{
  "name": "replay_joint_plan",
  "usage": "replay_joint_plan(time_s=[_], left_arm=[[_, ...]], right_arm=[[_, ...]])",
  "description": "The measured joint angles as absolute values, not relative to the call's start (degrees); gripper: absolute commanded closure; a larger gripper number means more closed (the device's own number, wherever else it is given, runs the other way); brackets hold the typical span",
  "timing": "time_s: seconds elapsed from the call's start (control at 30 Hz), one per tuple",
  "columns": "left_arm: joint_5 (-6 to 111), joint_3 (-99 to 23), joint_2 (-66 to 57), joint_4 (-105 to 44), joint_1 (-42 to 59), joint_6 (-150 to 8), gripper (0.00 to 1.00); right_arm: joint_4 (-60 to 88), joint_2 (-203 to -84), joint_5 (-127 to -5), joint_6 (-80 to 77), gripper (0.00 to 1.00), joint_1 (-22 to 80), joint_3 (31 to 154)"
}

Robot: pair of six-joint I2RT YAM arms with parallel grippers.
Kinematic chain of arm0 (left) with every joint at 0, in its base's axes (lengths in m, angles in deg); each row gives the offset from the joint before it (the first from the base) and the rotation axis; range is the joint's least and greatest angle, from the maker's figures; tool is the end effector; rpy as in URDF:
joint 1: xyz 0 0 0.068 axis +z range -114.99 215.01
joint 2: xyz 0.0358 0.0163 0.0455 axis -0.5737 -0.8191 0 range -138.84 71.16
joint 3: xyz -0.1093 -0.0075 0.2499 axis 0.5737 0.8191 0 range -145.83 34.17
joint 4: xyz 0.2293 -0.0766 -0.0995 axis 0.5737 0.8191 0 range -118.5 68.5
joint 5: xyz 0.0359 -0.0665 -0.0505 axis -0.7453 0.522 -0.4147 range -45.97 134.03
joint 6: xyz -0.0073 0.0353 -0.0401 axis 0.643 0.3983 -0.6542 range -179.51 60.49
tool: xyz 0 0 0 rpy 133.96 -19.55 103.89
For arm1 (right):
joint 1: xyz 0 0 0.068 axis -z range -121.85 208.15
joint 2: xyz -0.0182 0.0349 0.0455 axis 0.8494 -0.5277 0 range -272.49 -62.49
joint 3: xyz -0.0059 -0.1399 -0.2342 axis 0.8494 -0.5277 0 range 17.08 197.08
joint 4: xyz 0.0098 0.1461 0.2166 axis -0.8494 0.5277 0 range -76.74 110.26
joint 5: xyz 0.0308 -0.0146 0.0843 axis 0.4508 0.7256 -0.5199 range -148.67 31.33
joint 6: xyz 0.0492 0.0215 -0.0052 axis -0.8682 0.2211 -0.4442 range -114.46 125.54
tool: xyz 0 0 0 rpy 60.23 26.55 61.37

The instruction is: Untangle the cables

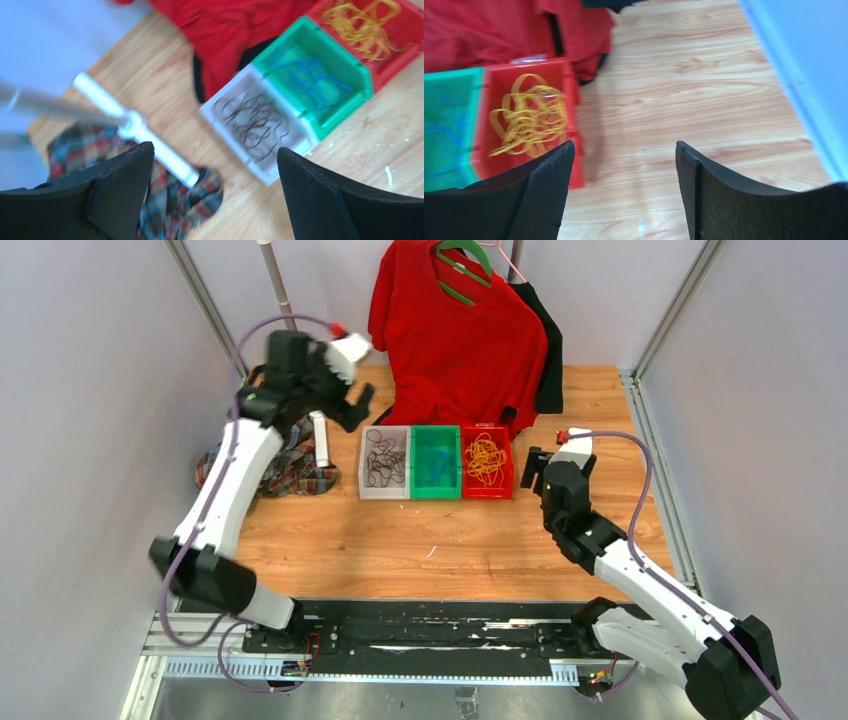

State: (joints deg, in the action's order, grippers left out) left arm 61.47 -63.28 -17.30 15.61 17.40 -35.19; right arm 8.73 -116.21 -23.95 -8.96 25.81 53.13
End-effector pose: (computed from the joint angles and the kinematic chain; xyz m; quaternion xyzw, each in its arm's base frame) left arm 0.3149 -0.1112 0.4129 0.3791 0.7942 -0.1076 0.4625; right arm 0.1934 0.0984 0.2857 0.0673 0.7674 0.0214 0.6373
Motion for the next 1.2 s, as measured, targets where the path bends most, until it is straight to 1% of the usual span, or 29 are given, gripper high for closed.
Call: replay_joint_plan(time_s=[0.13,0.23,0.37,0.47,0.57,0.73,0.87,1.03,1.2], left_arm=[[63.9,-47.0,-4.3,6.4,29.6,-40.2,0.02],[65.7,-34.3,0.6,-0.5,36.6,-43.7,0.02],[66.5,-16.6,1.1,-11.4,42.8,-47.5,0.02],[66.4,-6.8,-0.5,-17.8,44.3,-49.5,0.02],[66.4,0.9,-2.3,-25.8,44.3,-51.7,0.02],[66.5,7.7,-4.5,-40.0,44.3,-55.7,0.02],[66.1,8.2,-5.6,-47.4,44.3,-58.1,0.02],[64.4,11.4,-4.3,-57.3,44.3,-58.9,0.02],[61.9,14.3,-3.3,-63.6,44.3,-60.0,0.02]], right_arm=[[2.6,-116.8,-15.5,-2.2,0.26,26.6,47.8],[0.0,-121.0,-10.4,1.0,0.26,29.2,47.3],[-2.0,-123.4,-8.3,0.7,0.26,37.9,45.5],[-5.8,-121.9,-9.6,-0.2,0.26,45.8,41.1],[-9.5,-122.2,-11.6,-0.5,0.26,50.2,38.1],[-16.7,-126.9,-17.9,1.4,0.25,52.5,36.5],[-21.9,-129.7,-24.3,2.7,0.25,52.7,34.9],[-31.1,-134.3,-28.6,4.3,0.25,52.7,29.9],[-39.0,-138.8,-33.7,7.6,0.24,52.0,28.2]])
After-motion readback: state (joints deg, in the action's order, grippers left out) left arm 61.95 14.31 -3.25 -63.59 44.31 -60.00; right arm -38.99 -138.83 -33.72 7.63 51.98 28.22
